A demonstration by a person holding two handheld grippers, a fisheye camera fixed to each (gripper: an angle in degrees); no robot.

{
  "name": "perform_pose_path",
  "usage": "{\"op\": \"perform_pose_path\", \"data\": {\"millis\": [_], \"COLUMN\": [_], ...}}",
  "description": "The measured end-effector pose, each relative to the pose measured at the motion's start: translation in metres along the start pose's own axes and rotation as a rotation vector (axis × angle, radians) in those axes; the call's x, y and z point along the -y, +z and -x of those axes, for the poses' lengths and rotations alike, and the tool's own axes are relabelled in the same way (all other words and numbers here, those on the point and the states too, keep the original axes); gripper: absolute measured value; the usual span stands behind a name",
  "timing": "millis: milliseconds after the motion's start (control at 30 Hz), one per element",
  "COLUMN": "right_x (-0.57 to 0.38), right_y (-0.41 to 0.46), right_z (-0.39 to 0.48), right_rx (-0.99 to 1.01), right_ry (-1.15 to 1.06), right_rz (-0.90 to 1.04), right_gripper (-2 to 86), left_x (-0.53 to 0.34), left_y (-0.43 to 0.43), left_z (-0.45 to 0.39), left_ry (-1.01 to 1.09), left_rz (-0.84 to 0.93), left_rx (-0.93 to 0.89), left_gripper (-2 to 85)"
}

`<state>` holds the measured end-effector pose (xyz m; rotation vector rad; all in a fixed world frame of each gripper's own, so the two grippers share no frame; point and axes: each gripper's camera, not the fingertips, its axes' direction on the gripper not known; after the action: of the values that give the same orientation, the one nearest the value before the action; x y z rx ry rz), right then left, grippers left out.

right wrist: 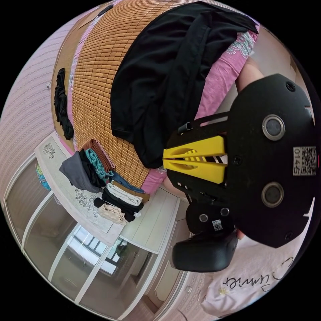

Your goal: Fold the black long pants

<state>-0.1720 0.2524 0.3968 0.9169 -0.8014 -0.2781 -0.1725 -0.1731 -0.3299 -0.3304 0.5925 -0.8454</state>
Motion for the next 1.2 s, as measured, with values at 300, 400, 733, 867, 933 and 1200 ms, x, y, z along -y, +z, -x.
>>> {"op": "perform_pose_path", "data": {"millis": [300,400,733,867,933,1200], "right_x": [-0.008,-0.012,-0.015,-0.013,-0.012,-0.002], "right_y": [-0.002,-0.003,-0.005,-0.004,-0.003,0.004], "right_z": [0.012,0.018,0.034,0.042,0.047,0.072], "right_rx": [0.019,0.015,0.005,0.004,0.011,-0.059], "right_ry": [-0.035,-0.053,-0.095,-0.109,-0.122,-0.176], "right_rz": [-0.035,-0.050,-0.089,-0.094,-0.091,-0.103], "right_gripper": [-0.3,-0.3,-0.3,-0.3,-0.3,-0.3], "left_x": [-0.018,-0.024,-0.041,-0.044,-0.045,-0.051], "left_y": [-0.009,-0.014,-0.020,-0.021,-0.021,-0.017], "left_z": [-0.017,-0.023,-0.033,-0.035,-0.035,-0.027], "left_ry": [0.131,0.186,0.348,0.417,0.445,0.504], "left_rz": [-0.030,-0.058,-0.092,-0.082,-0.093,-0.146], "left_rx": [0.034,0.060,0.107,0.082,0.064,0.071], "left_gripper": [-0.9,-0.8,-0.8,-0.8,-0.8,-0.7]}}
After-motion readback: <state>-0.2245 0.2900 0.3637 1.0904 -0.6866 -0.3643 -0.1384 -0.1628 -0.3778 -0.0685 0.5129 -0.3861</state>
